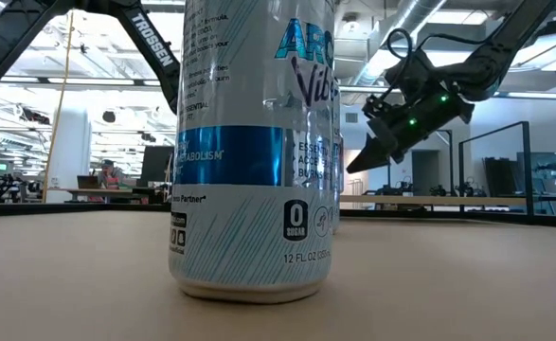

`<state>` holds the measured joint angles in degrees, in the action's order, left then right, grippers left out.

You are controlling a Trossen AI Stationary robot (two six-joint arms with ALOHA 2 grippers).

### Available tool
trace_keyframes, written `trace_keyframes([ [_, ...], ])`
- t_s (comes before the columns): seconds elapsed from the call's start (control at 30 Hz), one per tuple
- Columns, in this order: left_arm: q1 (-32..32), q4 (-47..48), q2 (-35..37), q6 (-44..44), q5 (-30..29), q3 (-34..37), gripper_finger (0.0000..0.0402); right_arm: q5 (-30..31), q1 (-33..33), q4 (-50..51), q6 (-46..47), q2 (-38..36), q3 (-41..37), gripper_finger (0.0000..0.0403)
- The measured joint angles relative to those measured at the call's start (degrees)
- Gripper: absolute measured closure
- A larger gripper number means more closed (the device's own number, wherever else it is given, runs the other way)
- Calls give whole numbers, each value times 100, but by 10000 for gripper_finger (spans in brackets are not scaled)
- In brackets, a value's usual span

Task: Place canned beverage on shelf
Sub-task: Put the red-silver soda can on the shelf aligned with the other red-silver soda can

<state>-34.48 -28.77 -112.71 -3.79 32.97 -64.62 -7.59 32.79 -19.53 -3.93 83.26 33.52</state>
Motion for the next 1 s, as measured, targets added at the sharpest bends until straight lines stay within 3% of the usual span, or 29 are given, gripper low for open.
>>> trace_keyframes([
  [0.23, 0, -4, 2, -2, -124, 0, 401, 431, -135, 445, 2, -286, 0, 381],
  [0.47, 0, -4, 2, 35, -512, 0, 401, 450, -216, 665, 0, -693, 0, 381],
  [0.83, 0, 19, 3, 99, -520, 0, 401, 467, -334, 1176, 38, -1291, 2, 381],
  [1.0, -167, 878, 386, 244, -573, -1, 401, 467, -622, 1967, 284, -1836, 2, 381],
])
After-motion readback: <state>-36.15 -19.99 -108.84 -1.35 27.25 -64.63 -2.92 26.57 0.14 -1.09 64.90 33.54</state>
